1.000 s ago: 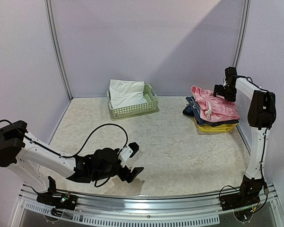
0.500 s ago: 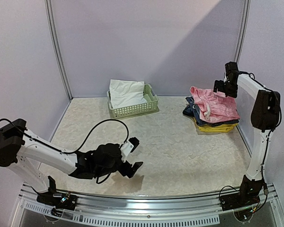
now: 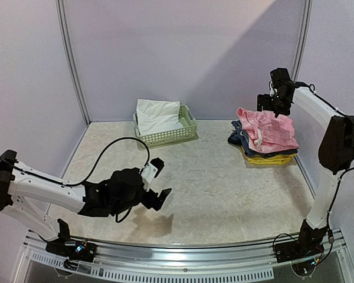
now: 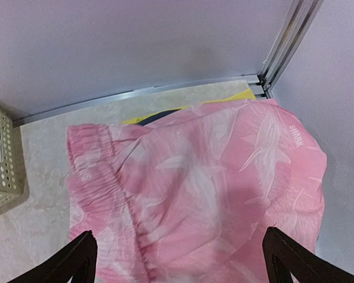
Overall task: Fold and stack the mixed laundry pile
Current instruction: Move the bin to the corner of the board.
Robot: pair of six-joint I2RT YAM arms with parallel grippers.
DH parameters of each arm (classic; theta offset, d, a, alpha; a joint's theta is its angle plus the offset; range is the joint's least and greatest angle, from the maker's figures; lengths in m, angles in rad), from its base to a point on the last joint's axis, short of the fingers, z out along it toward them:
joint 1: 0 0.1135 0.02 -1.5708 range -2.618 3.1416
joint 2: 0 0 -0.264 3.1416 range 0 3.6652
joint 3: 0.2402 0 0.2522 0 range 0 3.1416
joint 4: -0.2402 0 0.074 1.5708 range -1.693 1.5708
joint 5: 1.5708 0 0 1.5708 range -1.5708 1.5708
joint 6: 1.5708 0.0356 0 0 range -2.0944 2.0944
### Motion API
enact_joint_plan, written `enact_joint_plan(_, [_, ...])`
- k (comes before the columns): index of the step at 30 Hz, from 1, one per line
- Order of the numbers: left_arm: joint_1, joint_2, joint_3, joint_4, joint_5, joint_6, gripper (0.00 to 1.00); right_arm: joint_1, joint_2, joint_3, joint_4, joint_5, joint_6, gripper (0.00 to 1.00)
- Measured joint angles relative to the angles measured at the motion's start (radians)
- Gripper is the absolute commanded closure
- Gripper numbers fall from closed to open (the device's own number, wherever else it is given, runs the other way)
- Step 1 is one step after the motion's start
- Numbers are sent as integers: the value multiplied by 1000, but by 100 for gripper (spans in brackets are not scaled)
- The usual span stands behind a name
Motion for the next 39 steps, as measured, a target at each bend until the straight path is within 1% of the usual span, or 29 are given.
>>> enact_joint_plan(5, [21,-33,0,-26,-42,0,0,70,-86,-96,21,2,-5,1])
enact_joint_plan(12, [64,-77,0,-44,-72,0,0,174,-228,-270,103,-7,-3,1])
enact_joint_plan(21, [135,-121,-4,-48,-77,-6,0,244,-409,-523,219,-30,23,1])
enact_joint_plan(30, [231,-132,-2,-80,-68,-27,0,278,-546,-695,341,-91,50,1])
enact_joint_plan(34, [267,-110,47,-130,-59,-38,1,292,-575,-745,378,-123,54,1])
enact_joint_plan(39, [312,-23,200,-205,-37,-52,2,297,-582,-784,391,-133,53,1])
